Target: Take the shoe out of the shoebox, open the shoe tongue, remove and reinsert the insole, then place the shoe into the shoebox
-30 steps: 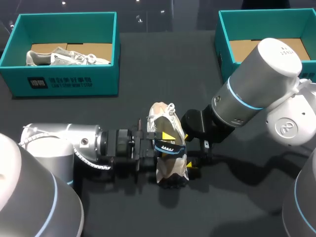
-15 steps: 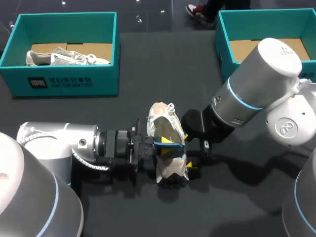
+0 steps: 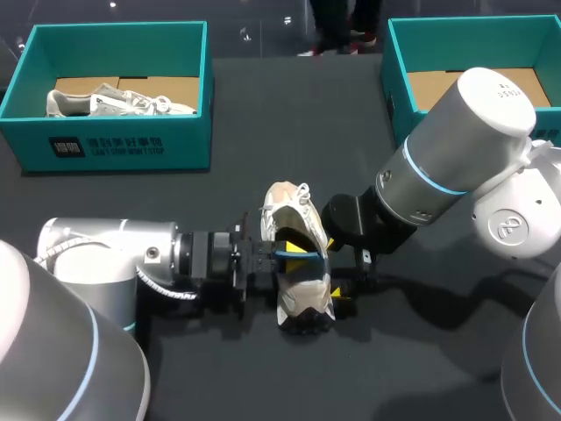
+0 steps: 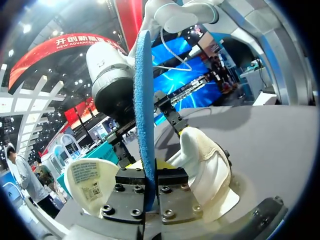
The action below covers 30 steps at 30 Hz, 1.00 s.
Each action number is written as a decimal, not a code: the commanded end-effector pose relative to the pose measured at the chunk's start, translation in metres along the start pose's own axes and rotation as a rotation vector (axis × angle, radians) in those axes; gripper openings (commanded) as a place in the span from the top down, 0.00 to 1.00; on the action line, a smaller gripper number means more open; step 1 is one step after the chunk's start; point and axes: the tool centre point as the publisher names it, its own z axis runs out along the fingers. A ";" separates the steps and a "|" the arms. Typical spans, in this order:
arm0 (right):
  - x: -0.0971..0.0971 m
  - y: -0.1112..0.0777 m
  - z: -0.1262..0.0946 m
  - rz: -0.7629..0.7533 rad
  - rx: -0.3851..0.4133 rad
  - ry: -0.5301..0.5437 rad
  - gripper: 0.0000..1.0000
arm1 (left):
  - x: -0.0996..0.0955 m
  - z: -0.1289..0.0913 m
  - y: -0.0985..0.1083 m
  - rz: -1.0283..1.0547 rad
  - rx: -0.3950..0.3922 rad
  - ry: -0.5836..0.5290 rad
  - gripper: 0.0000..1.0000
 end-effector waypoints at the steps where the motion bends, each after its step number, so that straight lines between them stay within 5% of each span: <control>1: 0.001 0.000 0.001 0.000 0.000 -0.003 0.00 | -0.002 0.003 0.003 -0.004 -0.004 0.000 1.00; 4: 0.001 0.000 0.001 0.000 0.000 -0.003 0.00 | -0.001 0.000 -0.003 -0.009 0.001 -0.003 1.00; 5: 0.001 0.000 0.001 0.000 0.000 -0.003 0.00 | -0.001 -0.001 -0.006 -0.007 0.006 -0.003 0.84; 11: 0.001 0.000 0.001 0.000 0.000 -0.003 0.00 | 0.004 -0.007 -0.028 0.008 0.037 0.003 0.71; 21: 0.001 0.000 0.001 0.000 0.000 -0.003 0.00 | 0.012 -0.006 -0.049 0.028 0.058 0.033 0.82; 22: 0.001 0.000 0.001 0.000 0.000 -0.003 0.00 | 0.013 -0.005 -0.049 0.030 0.058 0.035 0.98; 30: 0.001 0.000 0.001 0.000 0.000 -0.003 0.00 | 0.008 0.007 -0.024 0.042 0.045 0.012 1.00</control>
